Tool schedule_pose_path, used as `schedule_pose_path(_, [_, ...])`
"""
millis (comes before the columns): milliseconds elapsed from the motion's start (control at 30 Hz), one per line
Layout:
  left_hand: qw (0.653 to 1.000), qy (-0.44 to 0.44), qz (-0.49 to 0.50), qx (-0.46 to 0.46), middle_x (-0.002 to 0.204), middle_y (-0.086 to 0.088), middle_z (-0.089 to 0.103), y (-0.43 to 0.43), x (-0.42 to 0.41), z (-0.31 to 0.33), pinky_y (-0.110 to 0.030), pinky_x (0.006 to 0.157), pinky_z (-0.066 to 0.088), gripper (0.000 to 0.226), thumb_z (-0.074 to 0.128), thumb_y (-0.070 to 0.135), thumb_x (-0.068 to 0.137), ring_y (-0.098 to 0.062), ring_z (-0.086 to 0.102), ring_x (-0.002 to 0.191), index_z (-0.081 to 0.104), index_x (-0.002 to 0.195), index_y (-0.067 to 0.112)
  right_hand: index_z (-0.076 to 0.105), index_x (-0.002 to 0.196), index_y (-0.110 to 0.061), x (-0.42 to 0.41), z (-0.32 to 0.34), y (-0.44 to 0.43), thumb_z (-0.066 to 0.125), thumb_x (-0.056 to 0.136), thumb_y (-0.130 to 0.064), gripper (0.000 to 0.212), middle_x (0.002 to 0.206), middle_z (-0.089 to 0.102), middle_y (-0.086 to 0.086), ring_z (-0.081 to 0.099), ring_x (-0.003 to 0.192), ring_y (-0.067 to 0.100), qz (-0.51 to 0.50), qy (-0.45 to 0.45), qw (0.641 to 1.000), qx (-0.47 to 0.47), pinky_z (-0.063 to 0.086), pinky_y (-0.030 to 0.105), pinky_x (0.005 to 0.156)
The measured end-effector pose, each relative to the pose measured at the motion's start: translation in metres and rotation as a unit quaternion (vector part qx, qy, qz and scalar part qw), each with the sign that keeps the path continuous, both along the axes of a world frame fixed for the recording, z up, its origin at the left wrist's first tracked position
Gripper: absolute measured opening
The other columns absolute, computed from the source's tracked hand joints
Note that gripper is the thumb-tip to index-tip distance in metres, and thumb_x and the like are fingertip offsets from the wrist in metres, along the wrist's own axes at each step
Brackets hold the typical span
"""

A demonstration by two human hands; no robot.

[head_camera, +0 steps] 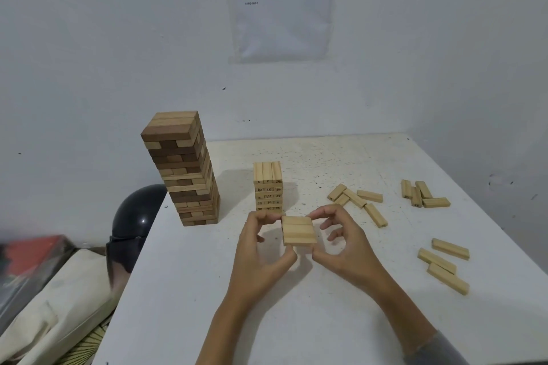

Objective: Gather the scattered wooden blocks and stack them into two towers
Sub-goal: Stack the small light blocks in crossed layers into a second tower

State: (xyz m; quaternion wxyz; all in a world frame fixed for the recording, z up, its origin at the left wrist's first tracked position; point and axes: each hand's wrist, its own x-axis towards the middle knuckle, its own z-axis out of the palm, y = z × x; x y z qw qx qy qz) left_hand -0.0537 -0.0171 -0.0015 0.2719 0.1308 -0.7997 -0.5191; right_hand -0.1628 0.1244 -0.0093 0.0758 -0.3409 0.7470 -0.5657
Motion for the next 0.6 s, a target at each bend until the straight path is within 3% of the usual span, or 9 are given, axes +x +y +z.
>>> schedule_pose_path(167, [0.997, 0.065, 0.025, 0.02, 0.116, 0.025, 0.059, -0.004, -0.008, 0.022, -0.017, 0.081, 0.044, 0.044, 0.071, 0.026, 0.073, -0.003, 0.056, 0.113, 0.05, 0.112, 0.031, 0.055, 0.109, -0.028, -0.007, 0.024, -0.017, 0.073, 0.065, -0.022, 0.048, 0.111, 0.062, -0.014, 0.055, 0.094, 0.013, 0.002, -0.012, 0.998, -0.068, 0.044, 0.019, 0.076])
schedule_pose_path(267, [0.994, 0.092, 0.038, 0.04, 0.119, 0.024, 0.06, -0.01, -0.017, 0.031, -0.018, 0.083, 0.043, 0.048, 0.066, 0.015, 0.076, -0.003, 0.055, 0.116, 0.048, 0.116, 0.034, 0.055, 0.108, -0.029, -0.014, 0.037, -0.03, 0.072, 0.065, -0.022, 0.047, 0.112, 0.061, -0.013, 0.055, 0.096, 0.012, 0.002, -0.011, 0.997, -0.077, 0.044, 0.016, 0.076])
schedule_pose_path(433, [0.992, 0.105, 0.053, 0.047, 0.13, 0.02, 0.056, -0.023, -0.036, 0.038, -0.016, 0.089, 0.039, 0.05, 0.06, 0.021, 0.083, -0.003, 0.048, 0.126, 0.043, 0.124, 0.044, 0.054, 0.108, -0.033, -0.026, 0.05, -0.055, 0.066, 0.061, -0.039, 0.049, 0.113, 0.06, -0.018, 0.054, 0.098, 0.01, -0.012, -0.004, 0.997, -0.077, 0.044, 0.018, 0.078])
schedule_pose_path(600, [0.995, 0.078, 0.059, 0.023, 0.139, 0.022, 0.045, -0.038, -0.054, 0.032, -0.019, 0.099, 0.034, 0.052, 0.05, 0.028, 0.092, -0.007, 0.036, 0.136, 0.033, 0.13, 0.059, 0.053, 0.11, -0.038, -0.042, 0.05, -0.077, 0.066, 0.065, -0.039, 0.047, 0.116, 0.057, -0.021, 0.05, 0.104, 0.01, -0.016, -0.011, 0.999, -0.038, 0.037, 0.024, 0.084])
